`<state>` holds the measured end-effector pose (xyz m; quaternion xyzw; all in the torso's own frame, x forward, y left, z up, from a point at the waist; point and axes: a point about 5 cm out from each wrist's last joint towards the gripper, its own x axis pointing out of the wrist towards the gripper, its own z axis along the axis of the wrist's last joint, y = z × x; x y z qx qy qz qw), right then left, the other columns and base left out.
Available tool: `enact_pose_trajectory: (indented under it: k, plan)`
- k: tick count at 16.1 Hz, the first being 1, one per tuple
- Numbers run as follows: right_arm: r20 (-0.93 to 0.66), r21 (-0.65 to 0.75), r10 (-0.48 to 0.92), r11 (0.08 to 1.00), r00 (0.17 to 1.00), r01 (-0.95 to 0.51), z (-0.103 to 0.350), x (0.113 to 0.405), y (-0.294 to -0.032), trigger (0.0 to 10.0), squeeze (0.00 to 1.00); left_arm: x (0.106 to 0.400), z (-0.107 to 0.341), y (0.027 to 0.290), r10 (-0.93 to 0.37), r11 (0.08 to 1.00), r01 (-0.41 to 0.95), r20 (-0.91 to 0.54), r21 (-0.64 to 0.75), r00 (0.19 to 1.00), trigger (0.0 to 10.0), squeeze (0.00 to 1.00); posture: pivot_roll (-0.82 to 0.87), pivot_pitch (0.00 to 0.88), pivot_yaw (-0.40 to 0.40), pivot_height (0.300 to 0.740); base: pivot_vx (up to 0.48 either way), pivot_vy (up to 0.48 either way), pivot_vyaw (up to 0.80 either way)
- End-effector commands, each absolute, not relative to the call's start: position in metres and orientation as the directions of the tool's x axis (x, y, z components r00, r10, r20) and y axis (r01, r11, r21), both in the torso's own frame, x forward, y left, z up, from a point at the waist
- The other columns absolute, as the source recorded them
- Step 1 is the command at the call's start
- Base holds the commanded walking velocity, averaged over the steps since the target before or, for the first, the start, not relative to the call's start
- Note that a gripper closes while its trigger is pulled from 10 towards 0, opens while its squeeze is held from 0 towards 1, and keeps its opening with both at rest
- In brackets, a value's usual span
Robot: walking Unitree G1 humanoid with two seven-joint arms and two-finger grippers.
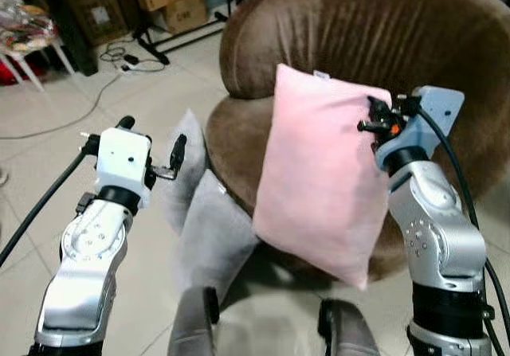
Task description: Move the pillow to the sofa from floor
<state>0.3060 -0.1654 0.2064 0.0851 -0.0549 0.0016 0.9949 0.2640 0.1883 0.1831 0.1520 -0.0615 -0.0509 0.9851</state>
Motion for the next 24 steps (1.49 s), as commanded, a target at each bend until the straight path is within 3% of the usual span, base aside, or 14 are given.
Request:
enact_pose_trajectory:
  k: [1, 3, 11, 16, 24]
  plan:
    - [0.154, 0.162, -0.032, 0.987, 0.988, 0.006, 0.217, 0.304, -0.17, 10.0, 0.0, 0.265, 0.184, 0.188, -0.117, 0.949, 0.079, 0.11, 0.306, 0.987, 10.0, 0.0, -0.03, 0.0, 0.053, 0.667, 0.0, 0.0, 0.0]
    - [0.154, 0.167, -0.059, 0.985, 0.986, 0.033, 0.218, 0.304, -0.174, 10.0, 0.0, 0.266, 0.183, 0.189, -0.096, 0.965, 0.067, 0.104, 0.252, 0.99, 10.0, 0.0, -0.04, 0.0, 0.054, 0.687, 0.0, 0.0, 0.0]
    - [0.106, 0.185, -0.033, 0.983, 0.994, 0.012, 0.205, 0.299, -0.169, 10.0, 0.0, 0.266, 0.181, 0.189, -0.097, 0.958, 0.067, 0.094, 0.278, 0.991, 10.0, 0.0, -0.04, 0.0, 0.059, 0.687, 0.0, 0.0, 0.0]
    - [0.101, 0.197, -0.07, 0.979, 0.992, 0.049, 0.203, 0.297, -0.174, 10.0, 0.0, 0.267, 0.181, 0.188, -0.111, 0.952, 0.081, 0.089, 0.295, 0.99, 10.0, 0.0, -0.04, 0.0, 0.064, 0.737, 0.0, 0.0, 0.0]
    - [0.089, 0.195, -0.078, 0.979, 0.993, 0.059, 0.199, 0.295, -0.175, 10.0, 0.0, 0.267, 0.18, 0.187, -0.122, 0.948, 0.09, 0.085, 0.307, 0.989, 10.0, 0.0, -0.04, 0.0, 0.069, 0.74, 0.0, 0.0, 0.0]
